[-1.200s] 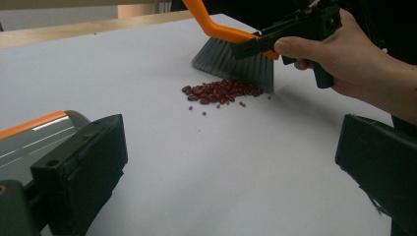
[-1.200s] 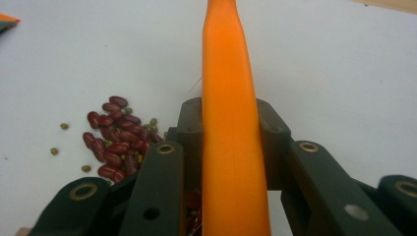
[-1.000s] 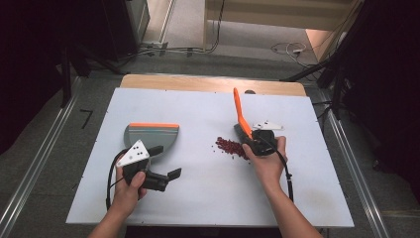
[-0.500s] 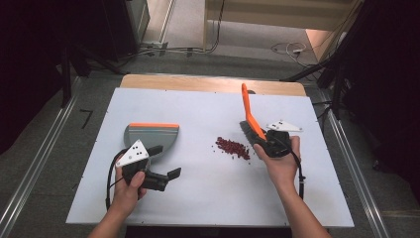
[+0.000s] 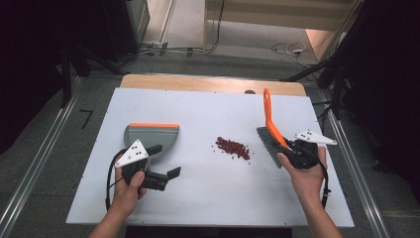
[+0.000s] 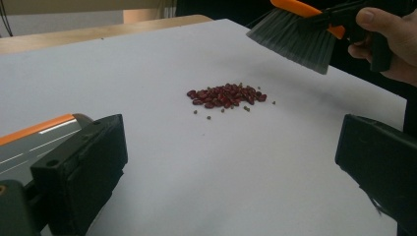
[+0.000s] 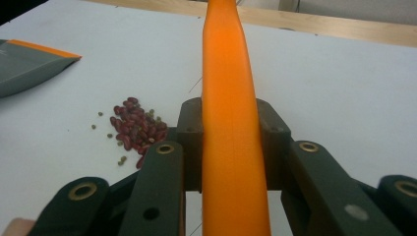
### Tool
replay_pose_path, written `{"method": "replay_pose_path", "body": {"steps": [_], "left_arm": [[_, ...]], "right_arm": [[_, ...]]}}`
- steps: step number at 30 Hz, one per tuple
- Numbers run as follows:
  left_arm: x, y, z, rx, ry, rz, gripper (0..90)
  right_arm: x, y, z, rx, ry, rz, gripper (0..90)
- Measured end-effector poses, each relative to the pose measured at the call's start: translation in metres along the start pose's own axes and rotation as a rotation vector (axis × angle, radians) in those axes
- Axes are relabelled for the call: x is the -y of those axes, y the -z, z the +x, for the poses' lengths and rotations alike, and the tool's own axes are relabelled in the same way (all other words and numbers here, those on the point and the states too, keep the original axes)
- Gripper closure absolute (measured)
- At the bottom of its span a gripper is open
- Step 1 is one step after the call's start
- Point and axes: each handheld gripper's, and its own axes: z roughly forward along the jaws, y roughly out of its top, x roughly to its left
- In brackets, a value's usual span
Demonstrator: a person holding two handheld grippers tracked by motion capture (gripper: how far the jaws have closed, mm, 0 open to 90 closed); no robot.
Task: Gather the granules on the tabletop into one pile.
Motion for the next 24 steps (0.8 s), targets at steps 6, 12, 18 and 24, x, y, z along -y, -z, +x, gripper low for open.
{"method": "replay_pose_path", "body": {"steps": [6, 12, 18, 24], "left_arm": [[0.0, 0.001, 0.001, -0.006, -0.001, -0.009, 0.0], [0.0, 0.004, 0.002, -0.013, -0.001, -0.019, 0.0], [0.002, 0.007, 0.003, -0.024, -0.005, -0.023, 0.0], [0.005, 0.008, 0.005, -0.034, -0.003, -0.035, 0.0]], "right_arm": [[0.013, 0.011, -0.015, 0.005, -0.02, 0.006, 68.7], [0.023, 0.022, -0.023, -0.001, -0.041, 0.001, 68.7], [0.03, 0.03, -0.027, -0.021, -0.062, -0.008, 68.8], [0.034, 0.032, -0.028, -0.032, -0.074, -0.008, 68.7]]}}
